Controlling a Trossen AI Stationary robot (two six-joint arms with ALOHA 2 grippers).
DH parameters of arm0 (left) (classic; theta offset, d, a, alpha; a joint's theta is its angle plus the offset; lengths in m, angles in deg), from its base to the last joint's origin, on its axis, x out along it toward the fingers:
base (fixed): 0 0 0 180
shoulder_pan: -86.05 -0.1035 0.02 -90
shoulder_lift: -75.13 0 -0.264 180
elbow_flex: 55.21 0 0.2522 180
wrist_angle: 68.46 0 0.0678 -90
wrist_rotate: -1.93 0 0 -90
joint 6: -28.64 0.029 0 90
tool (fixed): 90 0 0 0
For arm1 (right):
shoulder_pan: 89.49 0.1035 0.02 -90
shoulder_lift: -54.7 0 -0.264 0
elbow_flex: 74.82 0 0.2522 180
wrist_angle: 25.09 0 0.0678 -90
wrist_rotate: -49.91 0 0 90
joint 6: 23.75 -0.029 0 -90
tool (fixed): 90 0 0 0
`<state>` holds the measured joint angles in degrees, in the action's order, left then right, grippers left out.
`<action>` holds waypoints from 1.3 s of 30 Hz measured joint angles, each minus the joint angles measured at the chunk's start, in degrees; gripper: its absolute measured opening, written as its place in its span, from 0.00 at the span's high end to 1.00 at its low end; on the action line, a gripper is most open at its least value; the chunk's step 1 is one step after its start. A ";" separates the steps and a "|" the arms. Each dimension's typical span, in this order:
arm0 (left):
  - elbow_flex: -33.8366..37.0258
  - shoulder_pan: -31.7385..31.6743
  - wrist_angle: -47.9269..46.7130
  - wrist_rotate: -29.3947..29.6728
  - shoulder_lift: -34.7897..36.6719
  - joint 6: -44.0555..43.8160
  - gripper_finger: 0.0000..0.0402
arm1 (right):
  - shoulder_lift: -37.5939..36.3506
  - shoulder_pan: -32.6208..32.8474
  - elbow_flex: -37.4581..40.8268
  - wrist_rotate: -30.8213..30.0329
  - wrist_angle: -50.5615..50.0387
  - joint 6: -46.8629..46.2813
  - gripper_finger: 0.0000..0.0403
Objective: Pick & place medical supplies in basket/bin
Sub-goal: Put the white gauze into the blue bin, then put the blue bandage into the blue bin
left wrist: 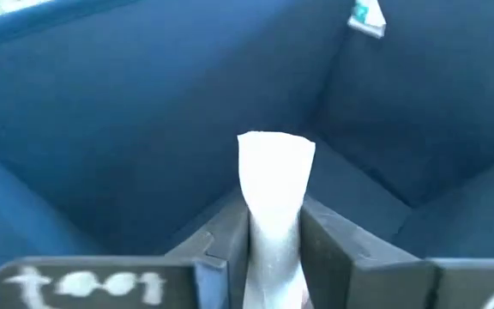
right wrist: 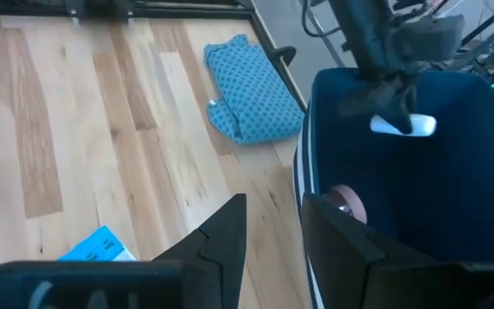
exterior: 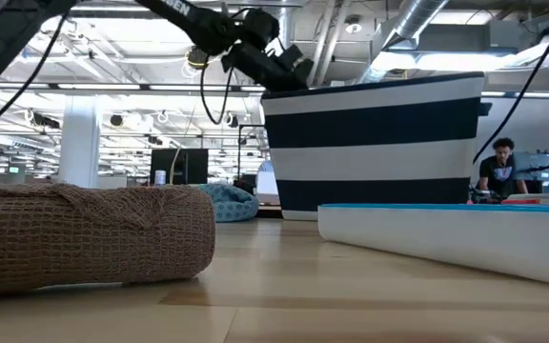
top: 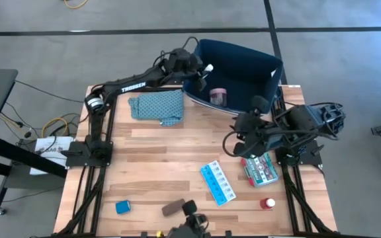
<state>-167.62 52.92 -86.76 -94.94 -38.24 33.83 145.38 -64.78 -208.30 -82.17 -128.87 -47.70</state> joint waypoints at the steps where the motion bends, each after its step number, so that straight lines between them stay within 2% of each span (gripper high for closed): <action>1: -0.10 -0.35 0.91 -1.39 -0.34 0.11 0.79 | 0.18 0.02 0.00 0.00 0.00 0.35 0.73; 3: -0.15 -0.78 2.01 -3.46 -0.95 1.79 0.75 | 0.46 0.02 0.00 0.07 0.02 1.35 0.73; 9: -0.15 0.33 2.40 -3.71 -1.00 6.88 0.61 | 0.43 0.02 0.00 -0.02 0.00 1.46 0.73; 12: -1.97 1.52 1.63 -2.23 -0.97 7.65 0.57 | 0.44 0.02 0.00 0.00 0.00 1.11 0.73; 15: -6.67 2.51 -0.81 0.40 -0.81 7.29 0.55 | 0.44 0.02 0.00 0.04 0.02 0.11 0.73; 21: -23.92 4.97 -20.87 4.36 -0.66 4.21 0.57 | 0.44 0.02 0.00 0.04 0.00 0.00 0.73; 25: -36.35 8.27 -38.66 5.15 -0.62 4.36 0.60 | 0.44 0.02 0.12 0.11 0.06 -0.02 0.73; 27: -34.16 10.39 -40.74 4.87 2.74 4.58 0.62 | 0.28 0.21 1.72 0.21 -0.02 -0.04 0.73; 31: -31.40 15.09 -51.46 4.63 9.84 4.29 0.65 | -0.92 1.32 6.95 0.40 0.04 -1.03 0.73; 35: -31.40 21.44 -67.03 9.99 16.19 -1.29 0.67 | -2.53 2.42 12.06 0.34 -0.08 -4.56 0.73; 39: -31.40 30.07 -83.57 15.52 20.69 -11.38 0.69 | -3.87 3.90 16.46 0.24 -0.05 -10.59 0.73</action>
<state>-199.03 83.00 -170.33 -79.42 -17.55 22.44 141.50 -60.88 -191.85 -81.94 -128.92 -58.28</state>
